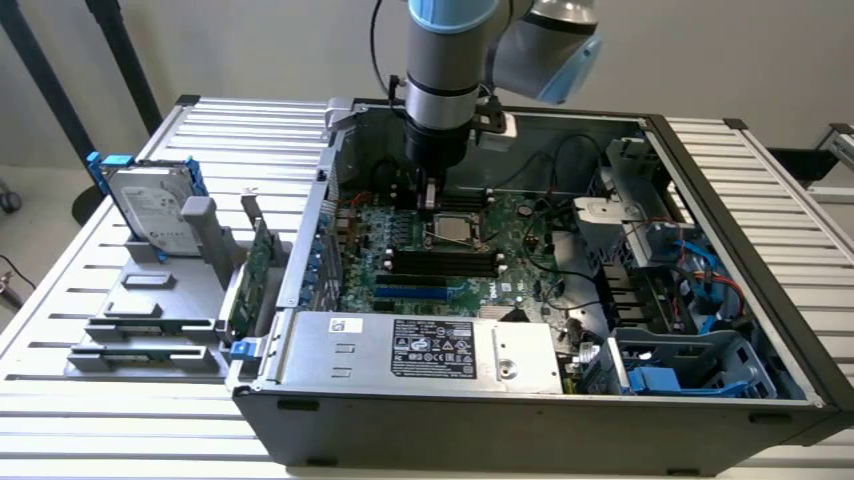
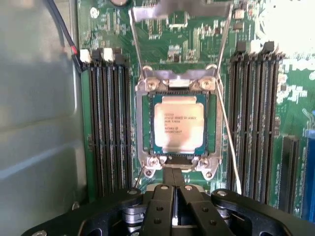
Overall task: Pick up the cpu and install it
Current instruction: 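Close the cpu cover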
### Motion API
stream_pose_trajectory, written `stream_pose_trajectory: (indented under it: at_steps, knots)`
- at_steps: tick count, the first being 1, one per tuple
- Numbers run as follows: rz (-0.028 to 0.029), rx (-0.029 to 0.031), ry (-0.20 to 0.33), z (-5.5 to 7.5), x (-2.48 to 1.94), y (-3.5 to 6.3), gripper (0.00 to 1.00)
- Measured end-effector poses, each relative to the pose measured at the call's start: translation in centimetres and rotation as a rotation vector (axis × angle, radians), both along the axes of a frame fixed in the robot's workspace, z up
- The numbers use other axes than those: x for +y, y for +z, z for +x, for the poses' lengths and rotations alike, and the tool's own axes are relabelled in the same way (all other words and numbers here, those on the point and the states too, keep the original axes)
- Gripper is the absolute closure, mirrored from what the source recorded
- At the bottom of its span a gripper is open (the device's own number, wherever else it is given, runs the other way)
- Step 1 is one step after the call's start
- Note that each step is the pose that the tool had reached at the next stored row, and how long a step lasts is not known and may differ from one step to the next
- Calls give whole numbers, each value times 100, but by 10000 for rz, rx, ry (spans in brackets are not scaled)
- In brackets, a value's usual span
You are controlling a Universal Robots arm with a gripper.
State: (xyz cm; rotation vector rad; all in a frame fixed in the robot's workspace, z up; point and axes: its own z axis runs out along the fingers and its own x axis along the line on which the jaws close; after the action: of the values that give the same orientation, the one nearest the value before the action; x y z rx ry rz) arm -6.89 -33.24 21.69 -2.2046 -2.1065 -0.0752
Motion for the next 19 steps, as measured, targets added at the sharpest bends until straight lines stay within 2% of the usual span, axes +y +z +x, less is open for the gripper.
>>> stream_pose_trajectory:
  at_steps: [3, 11, 19]
  knots:
    - [13, 0, -1, 128, -30, 31, 89]
    - [61, 15, -2, 473, -118, 213, 89]
    - [151, 22, 0, 837, -152, 394, 89]
